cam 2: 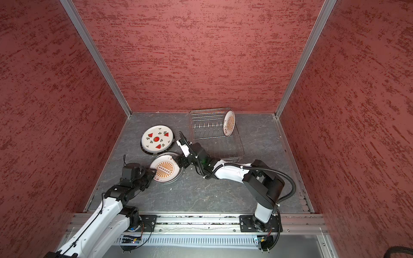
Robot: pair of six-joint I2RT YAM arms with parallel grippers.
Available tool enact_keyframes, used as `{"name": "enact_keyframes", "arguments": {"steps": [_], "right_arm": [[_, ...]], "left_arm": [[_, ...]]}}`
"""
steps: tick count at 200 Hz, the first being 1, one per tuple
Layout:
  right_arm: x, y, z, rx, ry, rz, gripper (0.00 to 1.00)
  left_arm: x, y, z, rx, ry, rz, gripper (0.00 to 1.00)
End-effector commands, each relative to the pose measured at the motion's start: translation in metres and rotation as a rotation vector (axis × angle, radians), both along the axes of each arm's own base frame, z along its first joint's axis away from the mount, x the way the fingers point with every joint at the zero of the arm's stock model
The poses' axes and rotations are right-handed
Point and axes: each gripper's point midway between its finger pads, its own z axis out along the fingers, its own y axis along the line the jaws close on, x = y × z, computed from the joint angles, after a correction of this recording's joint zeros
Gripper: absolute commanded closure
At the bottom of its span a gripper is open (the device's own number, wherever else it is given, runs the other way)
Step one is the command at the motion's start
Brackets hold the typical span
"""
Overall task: Unload the plates from the dish rack
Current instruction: Place the plate among the plates.
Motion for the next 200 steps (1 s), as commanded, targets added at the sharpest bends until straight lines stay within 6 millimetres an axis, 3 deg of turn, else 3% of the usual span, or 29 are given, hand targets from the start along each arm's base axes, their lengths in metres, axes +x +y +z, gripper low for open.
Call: {"name": "enact_keyframes", "arguments": {"steps": [1, 47, 98, 134, 160, 186, 200], "right_arm": [[0.002, 0.002, 0.019, 0.014, -0.054, -0.013, 0.22], [0.001, 0.0, 0.021, 0.024, -0.058, -0.017, 0.22], [0.0, -0.004, 0.021, 0.025, -0.059, -0.022, 0.22], [-0.001, -0.015, 0.034, 0.054, -0.09, -0.058, 0.21], [0.001, -0.03, 0.047, 0.085, -0.125, -0.12, 0.16], [0.008, -0.056, 0.066, 0.106, -0.171, -0.237, 0.02], [0.014, -0.073, 0.078, 0.104, -0.194, -0.309, 0.01]], "left_arm": [[0.006, 0.008, 0.01, 0.041, -0.03, 0.034, 0.47], [0.008, 0.008, 0.016, 0.064, -0.045, 0.027, 0.3], [0.014, 0.0, 0.019, 0.032, -0.07, -0.004, 0.29], [0.016, -0.001, 0.023, 0.05, -0.087, -0.012, 0.29], [0.01, 0.018, 0.031, 0.151, -0.039, 0.025, 0.29], [0.01, 0.019, 0.039, 0.141, -0.127, 0.033, 0.0], [0.01, 0.018, 0.05, 0.132, -0.169, 0.027, 0.01]]}}
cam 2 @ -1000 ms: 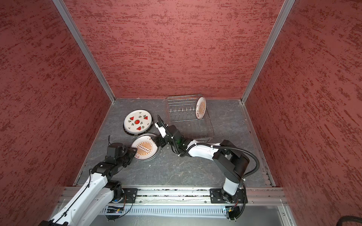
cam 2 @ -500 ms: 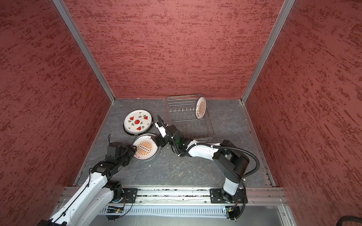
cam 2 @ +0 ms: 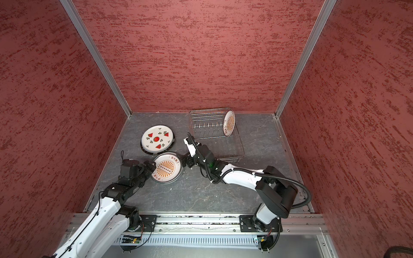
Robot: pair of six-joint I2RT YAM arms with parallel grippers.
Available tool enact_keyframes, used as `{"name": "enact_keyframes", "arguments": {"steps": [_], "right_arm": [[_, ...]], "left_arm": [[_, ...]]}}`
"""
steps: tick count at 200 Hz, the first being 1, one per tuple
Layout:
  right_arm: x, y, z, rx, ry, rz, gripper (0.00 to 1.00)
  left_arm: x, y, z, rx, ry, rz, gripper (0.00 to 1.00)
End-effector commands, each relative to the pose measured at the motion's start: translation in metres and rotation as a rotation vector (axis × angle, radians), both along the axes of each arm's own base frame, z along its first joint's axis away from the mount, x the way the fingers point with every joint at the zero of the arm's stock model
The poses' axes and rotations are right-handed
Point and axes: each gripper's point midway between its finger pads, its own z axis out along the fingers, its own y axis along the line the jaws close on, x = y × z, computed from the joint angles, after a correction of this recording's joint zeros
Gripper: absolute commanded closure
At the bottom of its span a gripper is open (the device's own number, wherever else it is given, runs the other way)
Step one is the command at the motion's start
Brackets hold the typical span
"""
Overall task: Unload the plates from the dish rack
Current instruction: Place the plate among the plates, then pick up the plate from the dish rack.
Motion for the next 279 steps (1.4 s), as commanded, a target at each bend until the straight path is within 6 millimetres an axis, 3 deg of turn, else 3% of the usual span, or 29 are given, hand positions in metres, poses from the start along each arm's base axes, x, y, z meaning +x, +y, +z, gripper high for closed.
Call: {"name": "enact_keyframes", "arguments": {"steps": [1, 8, 12, 33, 64, 95, 146, 152, 204, 233, 279], "right_arm": [[0.015, -0.03, 0.04, 0.052, -0.094, -0.159, 0.01], [0.022, -0.039, 0.041, 0.04, -0.095, -0.207, 0.01], [0.023, -0.048, 0.054, 0.058, -0.11, -0.233, 0.01], [0.039, -0.081, 0.072, 0.071, -0.129, -0.328, 0.01], [0.062, -0.133, 0.094, 0.116, -0.138, -0.441, 0.01], [0.092, -0.176, 0.106, 0.133, -0.122, -0.542, 0.01], [0.15, -0.222, 0.096, 0.149, -0.011, -0.638, 0.01], [0.161, -0.225, 0.084, 0.13, 0.021, -0.655, 0.01], [0.217, -0.253, 0.045, 0.013, 0.101, -0.83, 0.06], [0.231, -0.27, 0.036, -0.044, 0.1, -0.927, 0.13], [0.237, -0.279, 0.029, -0.08, 0.108, -0.949, 0.31]], "left_arm": [[-0.001, 0.004, 0.013, 0.027, -0.056, -0.002, 0.01], [0.0, 0.003, 0.023, 0.03, -0.089, -0.012, 0.01], [0.002, 0.001, 0.03, 0.032, -0.115, -0.027, 0.01], [0.011, -0.021, 0.072, 0.008, -0.27, -0.13, 0.01], [0.023, -0.076, 0.129, -0.044, -0.468, -0.345, 0.01], [0.035, -0.135, 0.158, -0.021, -0.582, -0.543, 0.01], [0.063, -0.218, 0.164, -0.073, -0.612, -0.749, 0.01], [0.067, -0.224, 0.162, -0.075, -0.602, -0.761, 0.0], [0.091, -0.273, 0.151, -0.121, -0.578, -0.837, 0.01], [0.095, -0.294, 0.144, -0.138, -0.56, -0.872, 0.01], [0.097, -0.318, 0.127, -0.159, -0.514, -0.916, 0.01]]}}
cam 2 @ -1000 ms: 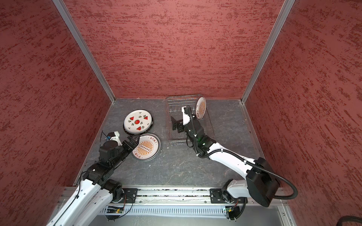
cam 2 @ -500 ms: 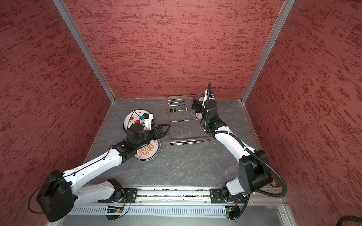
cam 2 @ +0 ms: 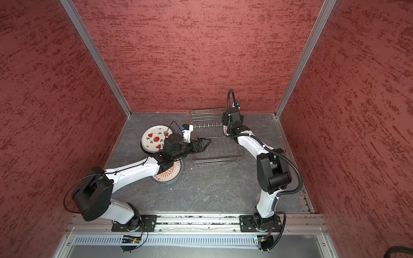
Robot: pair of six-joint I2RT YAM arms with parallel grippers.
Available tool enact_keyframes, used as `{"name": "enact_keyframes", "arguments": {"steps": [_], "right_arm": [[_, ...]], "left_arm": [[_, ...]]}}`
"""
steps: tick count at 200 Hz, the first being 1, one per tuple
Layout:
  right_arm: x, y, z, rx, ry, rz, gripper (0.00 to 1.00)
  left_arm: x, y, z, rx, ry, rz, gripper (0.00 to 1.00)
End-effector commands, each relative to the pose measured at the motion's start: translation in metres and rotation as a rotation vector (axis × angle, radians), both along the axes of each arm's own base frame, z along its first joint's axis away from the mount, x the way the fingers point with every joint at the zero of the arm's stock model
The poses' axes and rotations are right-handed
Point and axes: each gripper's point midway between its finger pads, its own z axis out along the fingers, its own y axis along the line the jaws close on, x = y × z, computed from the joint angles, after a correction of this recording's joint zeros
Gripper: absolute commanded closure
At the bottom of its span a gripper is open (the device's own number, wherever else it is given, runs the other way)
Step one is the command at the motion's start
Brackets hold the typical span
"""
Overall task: Unload the plates from the dish rack
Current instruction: Pick up the plate from the dish rack.
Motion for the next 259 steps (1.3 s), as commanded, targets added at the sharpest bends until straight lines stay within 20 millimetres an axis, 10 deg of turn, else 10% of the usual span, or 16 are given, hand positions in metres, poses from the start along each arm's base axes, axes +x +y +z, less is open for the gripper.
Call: {"name": "enact_keyframes", "arguments": {"steps": [1, 47, 121, 259], "right_arm": [[0.007, -0.012, 0.012, -0.028, -0.018, -0.043, 0.31], [0.016, -0.013, -0.001, -0.05, 0.026, -0.046, 0.69], [0.026, -0.017, -0.025, -0.075, 0.095, -0.06, 0.78], [-0.017, -0.03, -0.035, -0.155, 0.112, -0.167, 0.95]], "left_arm": [[0.001, -0.013, 0.005, -0.029, -0.01, -0.035, 0.01], [0.005, -0.025, -0.008, -0.047, 0.033, -0.069, 0.01], [0.012, -0.033, -0.025, -0.046, 0.08, -0.066, 0.01], [0.018, -0.021, -0.041, -0.049, 0.125, -0.027, 0.01]]}}
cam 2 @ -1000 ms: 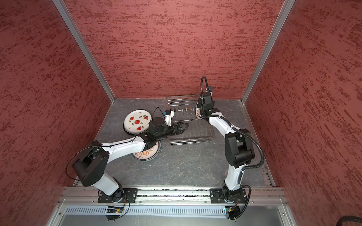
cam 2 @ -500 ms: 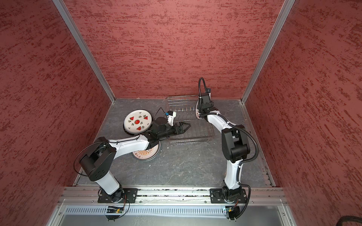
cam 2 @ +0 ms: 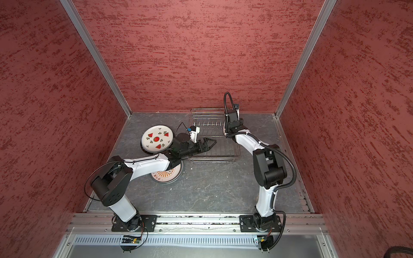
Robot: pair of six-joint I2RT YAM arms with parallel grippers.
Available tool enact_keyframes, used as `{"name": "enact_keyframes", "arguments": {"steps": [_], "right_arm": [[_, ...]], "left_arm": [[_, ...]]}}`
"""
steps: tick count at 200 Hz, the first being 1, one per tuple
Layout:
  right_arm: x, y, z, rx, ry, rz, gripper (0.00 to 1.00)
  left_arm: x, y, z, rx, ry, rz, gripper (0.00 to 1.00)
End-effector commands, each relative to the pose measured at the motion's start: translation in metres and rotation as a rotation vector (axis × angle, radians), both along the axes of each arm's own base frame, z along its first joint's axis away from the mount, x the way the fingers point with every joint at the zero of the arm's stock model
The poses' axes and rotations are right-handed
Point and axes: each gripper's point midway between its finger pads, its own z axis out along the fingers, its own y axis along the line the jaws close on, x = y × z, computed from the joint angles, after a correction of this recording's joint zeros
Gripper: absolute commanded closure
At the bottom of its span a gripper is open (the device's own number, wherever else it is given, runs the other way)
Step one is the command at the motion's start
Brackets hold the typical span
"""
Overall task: Unload the plates from the dish rack
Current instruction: Pick up the plate from the dish rack.
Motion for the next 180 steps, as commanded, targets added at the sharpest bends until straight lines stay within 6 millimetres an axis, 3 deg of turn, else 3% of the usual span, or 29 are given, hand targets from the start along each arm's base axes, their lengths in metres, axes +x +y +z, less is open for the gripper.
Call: {"name": "enact_keyframes", "arguments": {"steps": [1, 64, 110, 180], "right_arm": [[-0.014, -0.012, 0.008, -0.013, -0.015, -0.071, 0.95], [-0.008, -0.008, 0.045, -0.104, -0.127, -0.044, 1.0], [-0.017, 0.008, 0.074, -0.169, -0.222, -0.04, 1.0], [-0.035, 0.004, 0.109, -0.292, -0.28, -0.12, 1.0]], "left_arm": [[0.002, 0.002, -0.002, -0.008, -0.005, 0.001, 0.01], [0.003, 0.003, 0.005, -0.028, -0.029, 0.007, 0.01], [0.004, 0.009, 0.004, -0.02, -0.031, 0.025, 0.01], [0.002, 0.018, 0.007, -0.025, -0.044, 0.037, 0.01]]}}
